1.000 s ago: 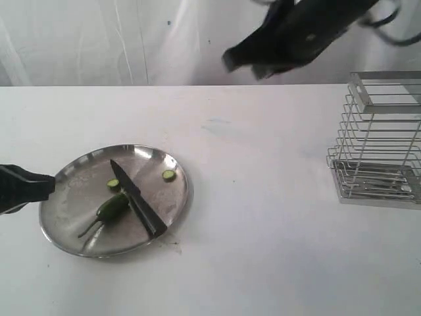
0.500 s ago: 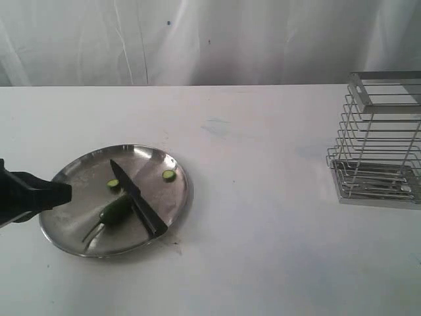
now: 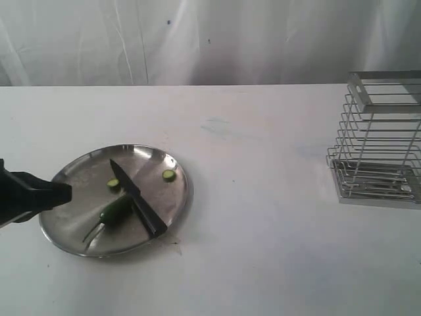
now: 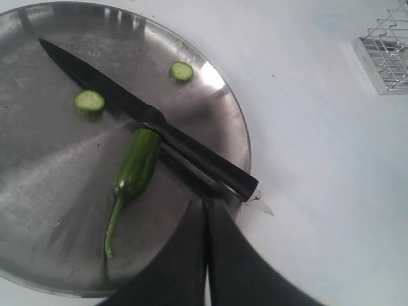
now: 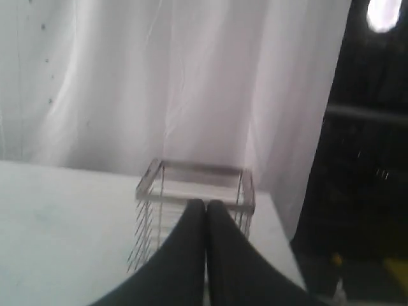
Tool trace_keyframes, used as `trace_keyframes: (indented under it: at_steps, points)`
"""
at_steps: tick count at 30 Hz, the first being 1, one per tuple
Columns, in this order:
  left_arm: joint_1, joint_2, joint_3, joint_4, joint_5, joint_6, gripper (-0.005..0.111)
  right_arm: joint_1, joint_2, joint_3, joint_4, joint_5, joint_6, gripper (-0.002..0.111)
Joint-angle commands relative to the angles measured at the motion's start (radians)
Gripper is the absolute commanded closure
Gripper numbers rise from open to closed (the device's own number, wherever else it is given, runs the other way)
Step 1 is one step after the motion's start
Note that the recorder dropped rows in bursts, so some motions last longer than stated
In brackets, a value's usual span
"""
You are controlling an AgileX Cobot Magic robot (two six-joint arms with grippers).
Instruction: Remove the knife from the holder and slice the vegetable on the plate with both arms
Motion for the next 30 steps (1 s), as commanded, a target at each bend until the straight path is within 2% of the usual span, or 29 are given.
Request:
trace_keyframes:
  at_steps: [1, 4, 7, 8, 10, 15, 19, 22, 30]
  points:
    - [-0.001, -0.012, 0.005, -0.011, -0.004, 0.001, 0.107, -0.025, -0.004, 0.143, -0.029, -0.415, -0.040, 0.108]
    - [-0.001, -0.012, 0.005, -0.011, -0.044, 0.001, 0.107, -0.034, -0.004, 0.315, 0.003, -0.686, -0.014, 0.108]
    - [-0.001, -0.012, 0.005, -0.011, -0.061, 0.001, 0.107, -0.036, -0.004, 0.542, 0.144, -0.931, 0.002, 0.108]
    - [-0.001, -0.012, 0.005, -0.011, -0.064, 0.001, 0.107, -0.038, -0.004, 0.569, 0.206, -0.977, 0.002, 0.108]
    - [-0.001, -0.012, 0.005, -0.011, -0.067, 0.001, 0.107, -0.062, -0.004, 0.569, 0.238, -0.755, 0.002, 0.108]
    - [-0.001, -0.012, 0.003, -0.007, -0.068, 0.001, 0.107, -0.136, -0.004, 0.569, 0.086, -0.655, 0.077, 0.108]
    - [-0.001, -0.012, 0.003, -0.007, -0.093, 0.001, 0.107, -0.148, -0.004, 0.569, -0.062, -0.468, 0.233, 0.108]
    - [-0.001, -0.012, 0.003, -0.007, -0.096, 0.001, 0.107, -0.144, -0.004, 0.569, -0.087, -0.317, 0.225, 0.108]
    - [-0.001, -0.012, 0.003, -0.004, -0.096, 0.001, 0.107, -0.144, -0.004, 0.569, -0.081, -0.319, 0.176, 0.108]
